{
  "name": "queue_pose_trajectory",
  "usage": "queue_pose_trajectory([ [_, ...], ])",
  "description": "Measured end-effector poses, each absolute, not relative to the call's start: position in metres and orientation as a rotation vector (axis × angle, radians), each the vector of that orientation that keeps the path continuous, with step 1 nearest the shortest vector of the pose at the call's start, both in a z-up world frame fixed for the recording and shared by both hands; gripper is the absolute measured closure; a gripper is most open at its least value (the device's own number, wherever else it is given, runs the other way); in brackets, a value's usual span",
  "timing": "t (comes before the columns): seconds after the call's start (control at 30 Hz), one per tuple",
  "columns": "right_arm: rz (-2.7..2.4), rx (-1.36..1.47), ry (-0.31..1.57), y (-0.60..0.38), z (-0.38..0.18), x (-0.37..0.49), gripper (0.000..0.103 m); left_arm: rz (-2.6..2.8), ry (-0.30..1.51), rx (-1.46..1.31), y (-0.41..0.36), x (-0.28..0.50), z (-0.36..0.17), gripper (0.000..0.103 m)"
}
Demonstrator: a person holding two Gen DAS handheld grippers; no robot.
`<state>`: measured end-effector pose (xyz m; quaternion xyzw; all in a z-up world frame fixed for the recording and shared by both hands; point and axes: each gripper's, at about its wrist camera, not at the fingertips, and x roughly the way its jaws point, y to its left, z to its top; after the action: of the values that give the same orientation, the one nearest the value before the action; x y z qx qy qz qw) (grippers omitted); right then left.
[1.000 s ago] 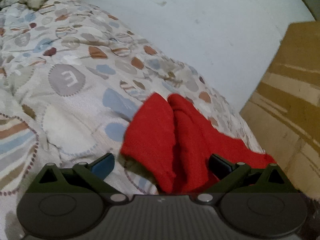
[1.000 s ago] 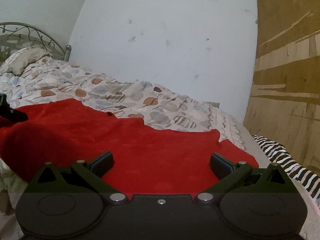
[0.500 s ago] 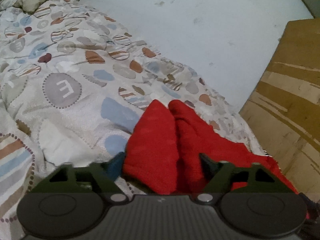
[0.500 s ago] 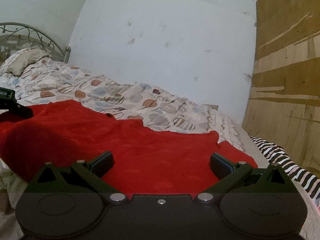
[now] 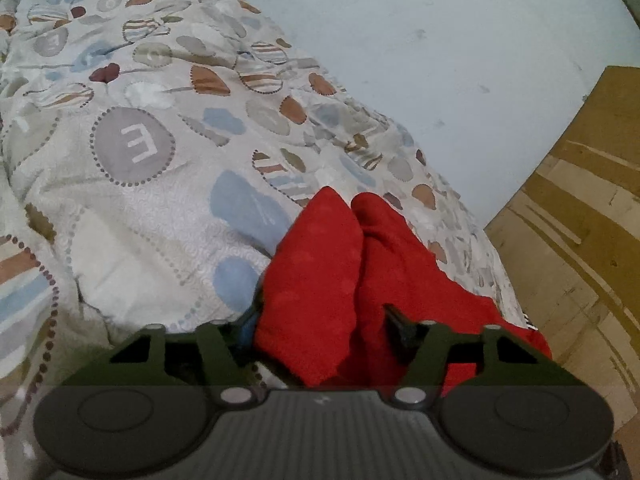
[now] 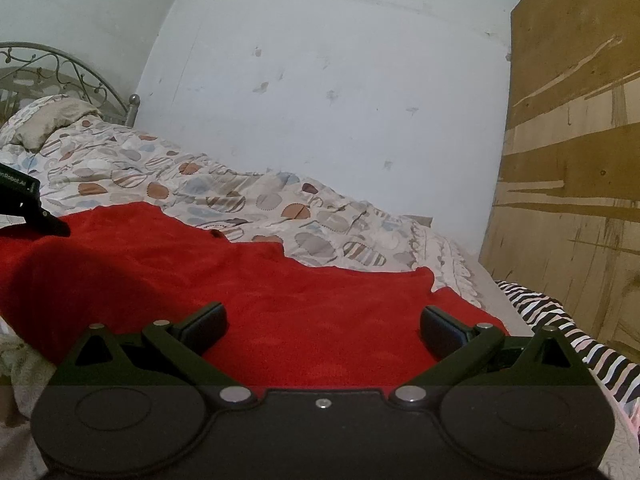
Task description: Fold small clothes
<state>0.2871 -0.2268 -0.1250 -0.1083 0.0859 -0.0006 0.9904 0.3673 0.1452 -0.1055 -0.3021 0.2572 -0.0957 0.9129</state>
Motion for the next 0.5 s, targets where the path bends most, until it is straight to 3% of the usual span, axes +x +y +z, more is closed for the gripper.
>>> queue_pose_trajectory([
  [0.13, -0.002, -0.218, 0.17, -0.227, -0.125, 0.287, 0.0, -0.2, 0.507, -0.572, 0.137, 0.363, -0.094, 0.076],
  [0.5, -0.011, -0.22, 0.181, -0.227, -0.119, 0.287, 0.0, -0.201, 0.459, -0.317, 0.077, 0.371, -0.018, 0.086],
])
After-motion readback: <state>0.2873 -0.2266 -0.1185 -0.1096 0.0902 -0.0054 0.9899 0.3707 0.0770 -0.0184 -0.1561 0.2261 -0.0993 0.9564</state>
